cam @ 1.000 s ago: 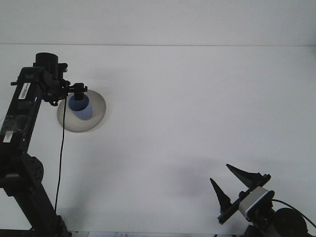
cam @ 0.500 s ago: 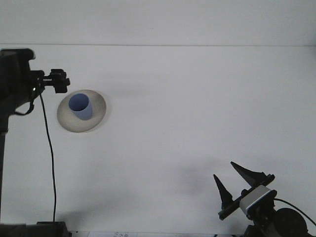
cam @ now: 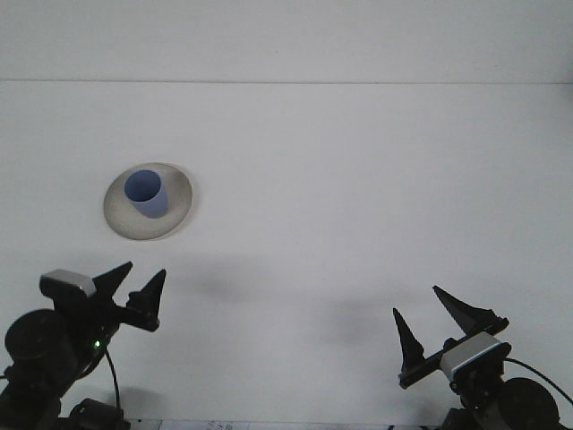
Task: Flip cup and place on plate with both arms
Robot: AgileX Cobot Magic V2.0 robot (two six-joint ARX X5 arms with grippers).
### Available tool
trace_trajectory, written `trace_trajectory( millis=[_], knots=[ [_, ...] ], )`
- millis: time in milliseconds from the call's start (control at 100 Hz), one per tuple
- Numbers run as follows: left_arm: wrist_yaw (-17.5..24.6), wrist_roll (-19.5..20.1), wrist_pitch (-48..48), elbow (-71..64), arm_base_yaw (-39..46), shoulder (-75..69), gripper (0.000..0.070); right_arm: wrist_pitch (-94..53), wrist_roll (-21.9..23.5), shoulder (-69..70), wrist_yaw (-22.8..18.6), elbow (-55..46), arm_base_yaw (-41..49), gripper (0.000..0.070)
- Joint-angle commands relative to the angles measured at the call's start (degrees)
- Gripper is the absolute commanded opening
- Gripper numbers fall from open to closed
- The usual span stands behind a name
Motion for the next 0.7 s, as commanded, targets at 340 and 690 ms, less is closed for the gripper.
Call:
trace_trajectory(
  millis=[340, 690],
  knots=[
    [0.0, -1.5, 0.0, -4.8, -1.2, -6.3, 0.0015, 0.3, 0.6, 0.0, 0.0, 0.2, 0.5, 0.0006],
    [-0.1, -1.4, 1.0, -4.8, -1.2, -7.2, 0.0016, 1.5, 0.6, -0.1, 0.0, 0.2, 0.5, 0.0006]
  ],
)
